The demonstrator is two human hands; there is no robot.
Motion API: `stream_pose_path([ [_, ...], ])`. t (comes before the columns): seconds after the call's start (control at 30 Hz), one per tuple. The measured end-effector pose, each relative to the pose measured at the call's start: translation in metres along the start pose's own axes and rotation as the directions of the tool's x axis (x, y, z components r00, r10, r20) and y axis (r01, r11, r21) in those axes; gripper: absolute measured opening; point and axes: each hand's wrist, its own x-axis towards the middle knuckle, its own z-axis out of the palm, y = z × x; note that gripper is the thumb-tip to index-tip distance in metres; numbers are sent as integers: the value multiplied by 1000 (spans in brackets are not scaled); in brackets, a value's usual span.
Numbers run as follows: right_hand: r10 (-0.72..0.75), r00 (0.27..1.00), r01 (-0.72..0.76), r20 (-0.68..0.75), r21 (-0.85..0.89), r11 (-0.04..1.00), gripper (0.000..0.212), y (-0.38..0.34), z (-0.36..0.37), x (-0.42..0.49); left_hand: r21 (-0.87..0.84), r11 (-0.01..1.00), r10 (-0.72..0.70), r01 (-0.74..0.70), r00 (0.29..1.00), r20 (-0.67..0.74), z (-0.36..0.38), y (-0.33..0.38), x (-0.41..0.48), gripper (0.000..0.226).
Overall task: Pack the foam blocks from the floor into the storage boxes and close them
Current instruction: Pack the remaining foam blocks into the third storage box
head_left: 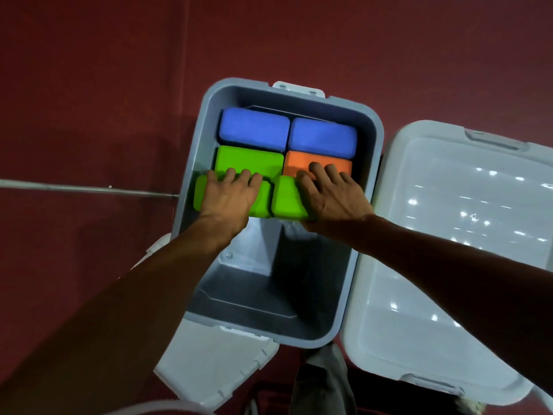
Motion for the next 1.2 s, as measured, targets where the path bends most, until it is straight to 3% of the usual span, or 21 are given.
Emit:
stream_pose_path([
  [0.1, 6, 1000, -6, -31, -21, 1000, 90, 1, 25, 2, 34, 999, 28, -27, 999, -22, 18, 1, 12, 78],
  [0.23, 122, 992, -122, -41, 10, 992, 102, -1, 57, -2, 123, 984, 153, -128, 964, -219, 45, 2, 15, 75],
  [0.37, 214, 974, -209, -74, 68, 975, 106, -5, 77, -3, 100, 990, 124, -104, 966, -227, 53, 8, 31, 118],
  [0.6, 293, 947, -286, -130, 70, 956, 92, -25, 99, -10, -32, 996, 73, -78, 988, -136, 79, 20, 32, 150],
  [0.83, 354, 916, -354, -189, 34, 934, 93, -33, 115, 4, -143, 976, 143, -165, 978, -154, 82, 3, 48, 155],
  [1.1, 303, 939, -302, -161, 30, 953, 120, -28, 112, -4, -13, 997, 74, -76, 991, -111, 73, 16, 38, 156],
  [1.2, 244, 962, -242, -118, 33, 970, 132, -22, 103, -11, -83, 996, 13, -20, 996, -92, 63, 31, 26, 138],
])
